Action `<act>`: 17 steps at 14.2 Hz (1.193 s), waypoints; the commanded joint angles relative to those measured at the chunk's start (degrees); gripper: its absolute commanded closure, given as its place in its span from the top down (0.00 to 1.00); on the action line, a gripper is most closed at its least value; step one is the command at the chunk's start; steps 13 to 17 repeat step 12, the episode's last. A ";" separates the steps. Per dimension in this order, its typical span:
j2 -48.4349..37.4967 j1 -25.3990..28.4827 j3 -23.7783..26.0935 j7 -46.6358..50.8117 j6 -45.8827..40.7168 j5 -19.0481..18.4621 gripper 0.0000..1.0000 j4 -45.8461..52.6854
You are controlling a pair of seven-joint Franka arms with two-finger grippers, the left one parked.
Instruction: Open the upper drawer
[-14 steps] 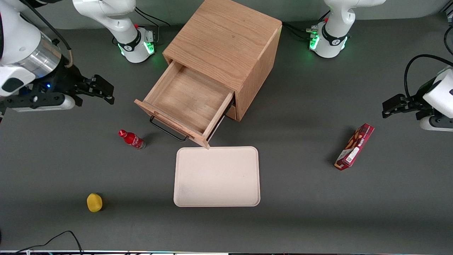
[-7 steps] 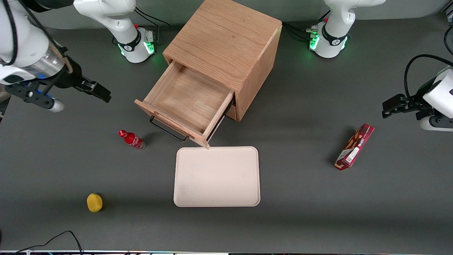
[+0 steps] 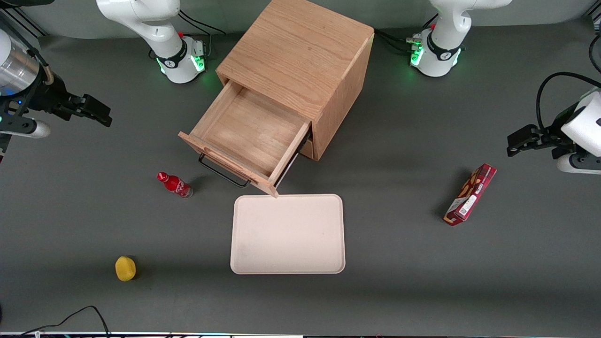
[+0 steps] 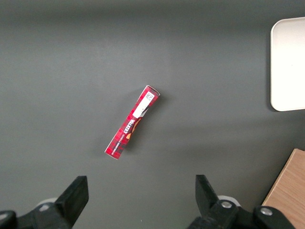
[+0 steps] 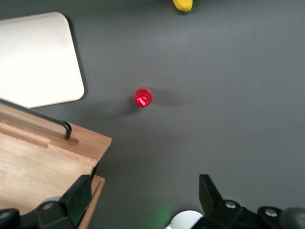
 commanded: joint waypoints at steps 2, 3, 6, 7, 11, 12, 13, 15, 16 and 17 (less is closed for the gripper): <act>-5.37 -4.00 0.56 -6.59 2.05 2.78 1.00 -6.36; -5.03 -4.19 0.74 -6.94 1.88 2.97 1.00 -6.18; -3.00 -4.01 1.27 -6.24 1.52 2.63 1.00 -5.48; -2.74 -4.01 1.27 -6.33 1.70 2.63 1.00 -5.48; 0.07 -4.19 1.01 -6.06 2.66 2.45 1.00 -5.57; -0.01 -4.19 0.74 -6.06 2.67 2.45 1.00 -5.48; -0.01 -4.19 0.74 -6.06 2.67 2.45 1.00 -5.48; -0.01 -4.19 0.74 -6.06 2.67 2.45 1.00 -5.48; -0.01 -4.19 0.74 -6.06 2.67 2.45 1.00 -5.48; -0.01 -4.19 0.74 -6.06 2.67 2.45 1.00 -5.48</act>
